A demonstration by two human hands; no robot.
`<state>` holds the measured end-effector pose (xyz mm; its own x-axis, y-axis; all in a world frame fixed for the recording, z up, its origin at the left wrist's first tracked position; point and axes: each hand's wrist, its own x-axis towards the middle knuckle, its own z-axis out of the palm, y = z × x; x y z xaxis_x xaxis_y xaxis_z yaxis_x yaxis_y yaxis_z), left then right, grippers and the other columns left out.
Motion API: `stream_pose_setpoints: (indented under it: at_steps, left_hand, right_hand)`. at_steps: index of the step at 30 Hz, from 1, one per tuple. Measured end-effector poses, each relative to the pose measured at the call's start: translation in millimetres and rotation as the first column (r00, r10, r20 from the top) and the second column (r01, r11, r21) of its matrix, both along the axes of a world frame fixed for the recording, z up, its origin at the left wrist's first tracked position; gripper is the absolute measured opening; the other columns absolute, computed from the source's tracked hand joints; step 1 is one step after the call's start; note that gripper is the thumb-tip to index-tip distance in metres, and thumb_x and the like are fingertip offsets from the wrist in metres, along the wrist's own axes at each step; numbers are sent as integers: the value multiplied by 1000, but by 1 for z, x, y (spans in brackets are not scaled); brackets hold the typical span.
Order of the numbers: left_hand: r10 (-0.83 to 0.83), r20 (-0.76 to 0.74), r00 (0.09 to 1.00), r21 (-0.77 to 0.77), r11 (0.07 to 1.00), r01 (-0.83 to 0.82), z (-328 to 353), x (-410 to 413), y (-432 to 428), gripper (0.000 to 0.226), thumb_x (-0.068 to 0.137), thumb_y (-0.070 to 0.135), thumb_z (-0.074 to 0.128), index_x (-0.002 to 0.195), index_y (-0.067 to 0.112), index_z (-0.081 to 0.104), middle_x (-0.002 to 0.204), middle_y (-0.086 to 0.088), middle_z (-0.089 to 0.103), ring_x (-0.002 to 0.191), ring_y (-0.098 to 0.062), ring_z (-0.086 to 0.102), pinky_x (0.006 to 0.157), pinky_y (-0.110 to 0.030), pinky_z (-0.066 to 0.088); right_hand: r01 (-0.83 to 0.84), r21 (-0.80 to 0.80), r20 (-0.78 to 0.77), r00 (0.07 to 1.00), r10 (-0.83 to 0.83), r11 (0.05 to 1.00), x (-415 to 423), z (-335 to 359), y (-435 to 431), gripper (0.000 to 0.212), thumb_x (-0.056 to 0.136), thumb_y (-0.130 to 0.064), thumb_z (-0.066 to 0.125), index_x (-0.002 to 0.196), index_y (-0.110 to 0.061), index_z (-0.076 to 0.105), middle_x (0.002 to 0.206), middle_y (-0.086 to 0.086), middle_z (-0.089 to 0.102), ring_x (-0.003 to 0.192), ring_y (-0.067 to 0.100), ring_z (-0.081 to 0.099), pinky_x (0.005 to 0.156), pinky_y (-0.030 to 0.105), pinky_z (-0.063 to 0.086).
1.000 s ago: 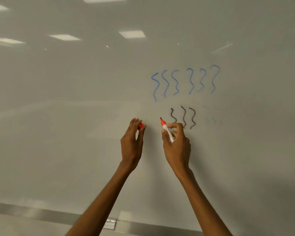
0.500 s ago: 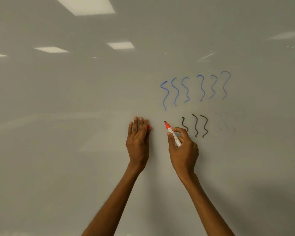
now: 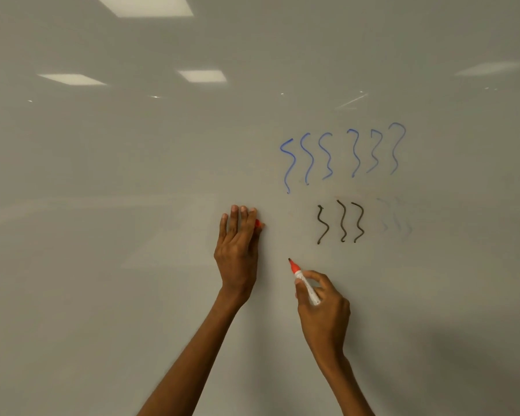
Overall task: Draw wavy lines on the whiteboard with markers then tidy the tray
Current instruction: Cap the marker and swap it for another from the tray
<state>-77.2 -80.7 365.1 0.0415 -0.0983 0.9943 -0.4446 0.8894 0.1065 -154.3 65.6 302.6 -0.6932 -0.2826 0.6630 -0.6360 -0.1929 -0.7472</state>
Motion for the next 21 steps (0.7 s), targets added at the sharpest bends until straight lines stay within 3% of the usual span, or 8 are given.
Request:
stream_pose_setpoints:
  at_steps: [4,8,12,15,21]
  left_hand:
    - [5,-3,1000,-7,1000,-5,0,-2,0,35,101,23,51,130,6,58,138,-7,50,133,-25,46,114,-41,35]
    - [-3,10,1000,6,1000,2,-2,-3,0,37,101,21,50,135,5,53,142,-7,46,136,-25,43,115,-43,34]
    - [1,30,1000,12,1000,-1,-4,-1,-1,38,99,17,55,136,5,53,142,-9,48,137,-27,42,116,-47,32]
    - [3,52,999,23,1000,-4,-5,-1,-1,42,98,13,58,138,4,51,143,-12,49,139,-28,39,118,-50,26]
    - [-73,51,996,66,995,70,-8,-2,5,40,100,4,52,140,2,47,148,-12,44,144,-28,31,118,-48,26]
  right_hand:
    - [28,-165,2,1000,-28,986,-11,41,3,15,86,-29,70,100,-23,69,79,-6,72,66,5,67,55,27,57]
    - [31,-142,-71,997,-41,989,-17,76,-6,17,89,-32,68,104,-24,68,82,-5,72,66,8,67,55,24,55]
    - [51,-165,22,999,-48,985,-21,56,-6,15,88,-31,69,101,-26,68,75,-4,71,62,8,66,52,22,54]
    - [37,-112,51,998,-32,993,-16,29,-2,19,86,-30,71,103,-23,68,81,-5,72,66,8,68,55,25,58]
    - [-44,-158,94,994,60,987,-15,20,8,11,86,-26,70,97,-23,68,80,-3,73,69,6,69,56,13,52]
